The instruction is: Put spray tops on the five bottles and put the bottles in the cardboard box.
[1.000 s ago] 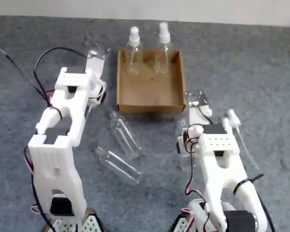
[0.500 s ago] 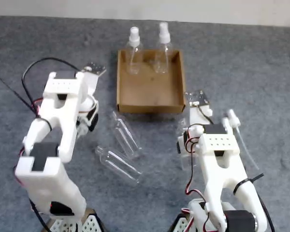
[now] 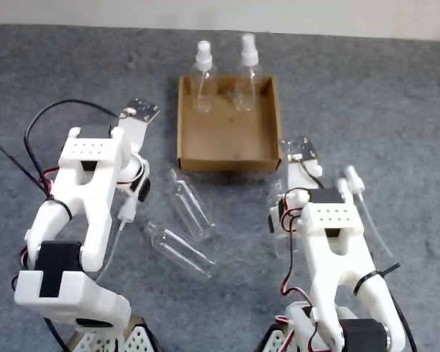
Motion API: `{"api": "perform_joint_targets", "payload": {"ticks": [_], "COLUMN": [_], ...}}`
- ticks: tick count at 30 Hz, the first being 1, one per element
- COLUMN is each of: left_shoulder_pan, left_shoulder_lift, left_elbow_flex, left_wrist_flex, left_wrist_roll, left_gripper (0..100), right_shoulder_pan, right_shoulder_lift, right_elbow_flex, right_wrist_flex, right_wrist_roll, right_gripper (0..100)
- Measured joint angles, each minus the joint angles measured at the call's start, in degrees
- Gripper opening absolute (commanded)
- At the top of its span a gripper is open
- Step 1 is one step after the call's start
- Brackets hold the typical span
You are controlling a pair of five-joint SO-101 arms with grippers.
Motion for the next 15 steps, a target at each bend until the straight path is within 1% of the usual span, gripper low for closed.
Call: {"api": "perform_joint_targets", "payload": {"ticks": [6, 8, 11, 13, 15], "left_shoulder_pan": [0.00, 0.00, 0.00, 0.00, 0.00], "left_shoulder_lift": [0.00, 0.00, 0.00, 0.00, 0.00], "left_elbow_flex": [0.35, 2.20, 5.80, 8.00, 9.05], "left_wrist_flex": [-2.11, -3.60, -5.98, -7.03, -7.30], "left_wrist_roll": [0.00, -0.18, -2.46, -3.16, -3.52], "left_gripper": [15, 15, 15, 11, 4], "right_shoulder_pan": [0.00, 0.00, 0.00, 0.00, 0.00], "right_shoulder_lift": [0.00, 0.00, 0.00, 0.00, 0.00], "right_elbow_flex": [0.00, 0.00, 0.00, 0.00, 0.00], "right_wrist_flex": [0.00, 0.00, 0.00, 0.00, 0.00], "right_wrist_roll": [0.00, 0.00, 0.00, 0.00, 0.00], "right_gripper": [0.5, 0.5, 0.5, 0.5, 0.5]}}
